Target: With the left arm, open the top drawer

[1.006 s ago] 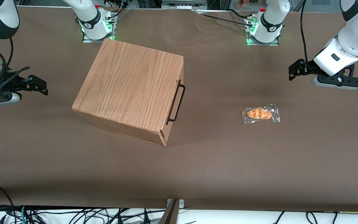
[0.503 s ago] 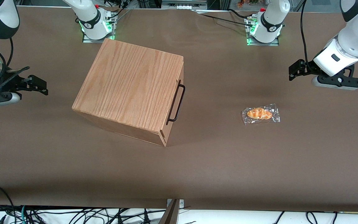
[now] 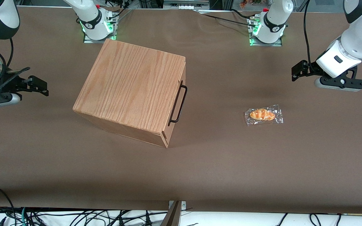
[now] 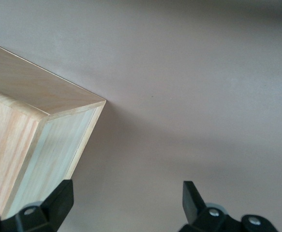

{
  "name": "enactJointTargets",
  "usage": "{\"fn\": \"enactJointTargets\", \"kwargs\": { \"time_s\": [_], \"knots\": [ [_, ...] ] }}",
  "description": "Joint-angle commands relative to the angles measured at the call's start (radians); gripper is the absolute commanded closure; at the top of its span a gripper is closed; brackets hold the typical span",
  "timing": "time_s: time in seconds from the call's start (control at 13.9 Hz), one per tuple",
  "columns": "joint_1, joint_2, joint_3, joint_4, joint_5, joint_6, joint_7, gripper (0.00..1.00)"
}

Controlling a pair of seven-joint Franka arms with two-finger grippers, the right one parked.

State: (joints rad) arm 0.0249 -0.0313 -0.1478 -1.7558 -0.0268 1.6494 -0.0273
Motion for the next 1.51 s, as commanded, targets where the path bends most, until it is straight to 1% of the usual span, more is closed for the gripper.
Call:
{"fn": "enactJointTargets", "kwargs": {
  "time_s": [0.0, 0.5, 0.72, 0.79, 0.86, 0.93, 1.15, 1.44],
  "knots": [
    [0.007, 0.014, -0.007, 0.032, -0.01, -0.03, 0.02, 0.0],
    [-0.013, 0.028, -0.01, 0.035, -0.024, -0.03, 0.018, 0.0],
    [-0.069, 0.034, -0.036, 0.048, -0.025, -0.03, 0.01, 0.0],
    [-0.095, 0.045, -0.047, 0.059, -0.036, -0.03, 0.01, 0.0],
    [-0.124, 0.066, -0.055, 0.08, -0.085, -0.03, 0.006, 0.0],
    [-0.152, 0.097, -0.059, 0.103, -0.117, -0.03, 0.004, 0.0],
    [-0.253, 0.209, -0.059, 0.212, -0.125, -0.023, 0.004, 0.0],
    [-0.377, 0.425, -0.058, 0.39, -0.14, 0.015, 0.004, 0.0]
  ]
}}
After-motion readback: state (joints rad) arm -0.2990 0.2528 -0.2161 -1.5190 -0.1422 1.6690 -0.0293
